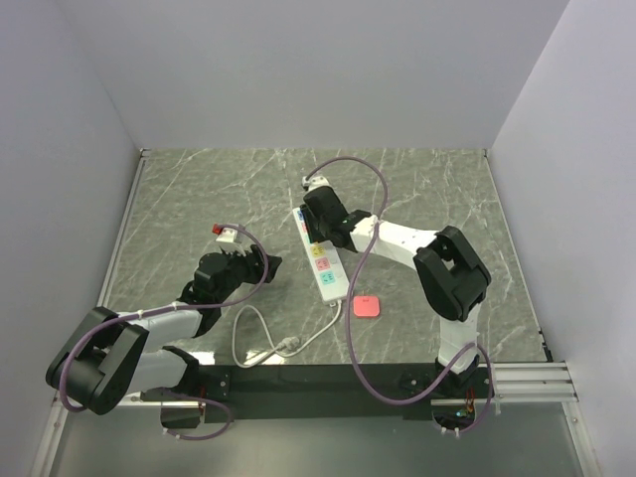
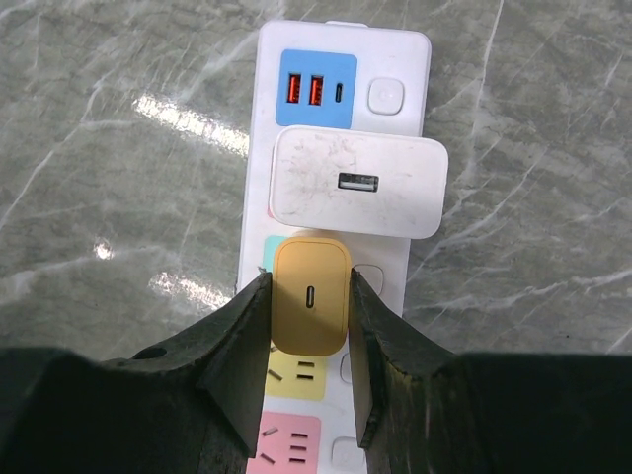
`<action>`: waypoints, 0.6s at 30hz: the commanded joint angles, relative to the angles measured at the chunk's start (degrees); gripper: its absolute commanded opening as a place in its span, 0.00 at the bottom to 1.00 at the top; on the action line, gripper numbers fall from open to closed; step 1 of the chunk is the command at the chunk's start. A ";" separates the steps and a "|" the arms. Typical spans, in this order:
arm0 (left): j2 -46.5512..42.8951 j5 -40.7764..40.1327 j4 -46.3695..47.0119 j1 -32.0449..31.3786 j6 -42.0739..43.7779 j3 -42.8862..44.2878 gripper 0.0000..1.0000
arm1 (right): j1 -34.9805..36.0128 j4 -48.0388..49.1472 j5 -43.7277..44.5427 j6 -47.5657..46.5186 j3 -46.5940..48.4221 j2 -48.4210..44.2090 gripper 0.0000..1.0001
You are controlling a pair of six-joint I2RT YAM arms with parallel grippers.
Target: Insert the plug
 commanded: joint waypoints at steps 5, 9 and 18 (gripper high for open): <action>-0.74 0.89 2.92 0.31 1.10 -0.62 0.73 | 1.41 -9.92 1.06 1.18 -4.56 7.97 0.00; -1.35 0.72 2.92 0.22 1.10 -0.80 0.73 | 2.30 -10.10 1.93 1.70 -4.55 8.24 0.00; -1.97 0.19 2.22 0.22 0.74 -0.80 0.75 | 2.39 -8.35 2.38 1.71 -4.73 2.45 0.18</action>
